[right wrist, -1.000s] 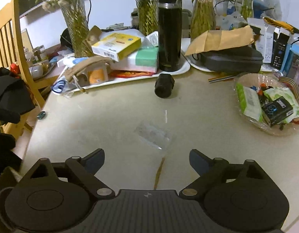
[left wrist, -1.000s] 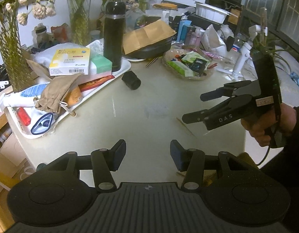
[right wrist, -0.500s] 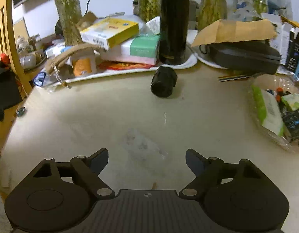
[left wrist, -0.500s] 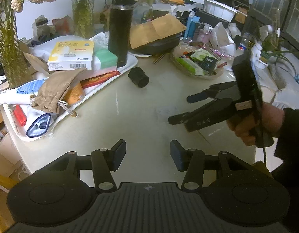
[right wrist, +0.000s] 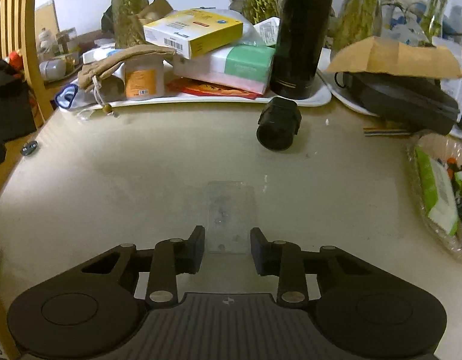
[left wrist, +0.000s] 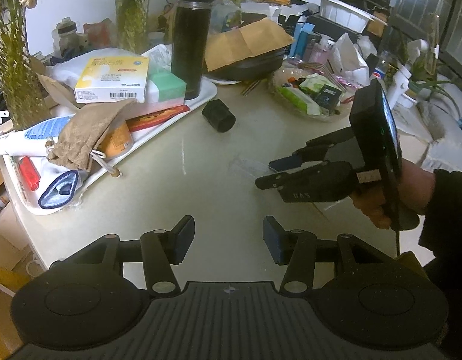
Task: Organize rigid objects
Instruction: 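Close the right tool on the clear plastic tray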
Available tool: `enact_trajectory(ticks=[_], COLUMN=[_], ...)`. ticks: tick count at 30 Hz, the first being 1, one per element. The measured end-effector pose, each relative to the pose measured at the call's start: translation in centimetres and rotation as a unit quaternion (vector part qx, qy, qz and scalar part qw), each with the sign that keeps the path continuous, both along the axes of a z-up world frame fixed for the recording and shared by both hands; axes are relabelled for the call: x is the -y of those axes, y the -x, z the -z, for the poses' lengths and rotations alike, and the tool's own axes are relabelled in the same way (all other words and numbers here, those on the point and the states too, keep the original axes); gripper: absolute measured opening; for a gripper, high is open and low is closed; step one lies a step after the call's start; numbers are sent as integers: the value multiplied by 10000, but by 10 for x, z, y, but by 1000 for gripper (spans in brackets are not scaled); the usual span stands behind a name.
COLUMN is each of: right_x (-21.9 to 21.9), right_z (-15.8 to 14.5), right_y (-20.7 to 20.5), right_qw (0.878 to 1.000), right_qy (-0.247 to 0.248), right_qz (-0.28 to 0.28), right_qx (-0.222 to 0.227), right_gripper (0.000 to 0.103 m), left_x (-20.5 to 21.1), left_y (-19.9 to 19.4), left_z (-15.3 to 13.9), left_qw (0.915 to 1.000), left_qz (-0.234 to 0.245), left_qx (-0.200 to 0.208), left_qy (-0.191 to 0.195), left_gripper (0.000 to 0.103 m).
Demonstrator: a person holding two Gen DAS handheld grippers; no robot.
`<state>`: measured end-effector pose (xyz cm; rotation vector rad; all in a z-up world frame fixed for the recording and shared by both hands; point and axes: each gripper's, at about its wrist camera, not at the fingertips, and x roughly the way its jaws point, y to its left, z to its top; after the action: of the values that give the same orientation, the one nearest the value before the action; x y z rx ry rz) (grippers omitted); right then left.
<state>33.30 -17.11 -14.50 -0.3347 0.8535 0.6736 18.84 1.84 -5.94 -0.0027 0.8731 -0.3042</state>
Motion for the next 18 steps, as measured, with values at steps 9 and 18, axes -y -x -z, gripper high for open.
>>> enact_trajectory(ticks=[9,18], right_x=[20,52], right_z=[-28,-67], right_y=[16,47], right_qw=[9995,9966], right_qy=[-296,-708], right_qz=[80,420], right_qx=[-86,-32], right_gripper=[35,35], left_x=[7,15], left_y=[-2,-4], left_z=[-7,-17], left_qw=[9998,9991], left_qz=[82,151], left_qx=[158,368], left_qy=[-53,-135], left_gripper=[50,50])
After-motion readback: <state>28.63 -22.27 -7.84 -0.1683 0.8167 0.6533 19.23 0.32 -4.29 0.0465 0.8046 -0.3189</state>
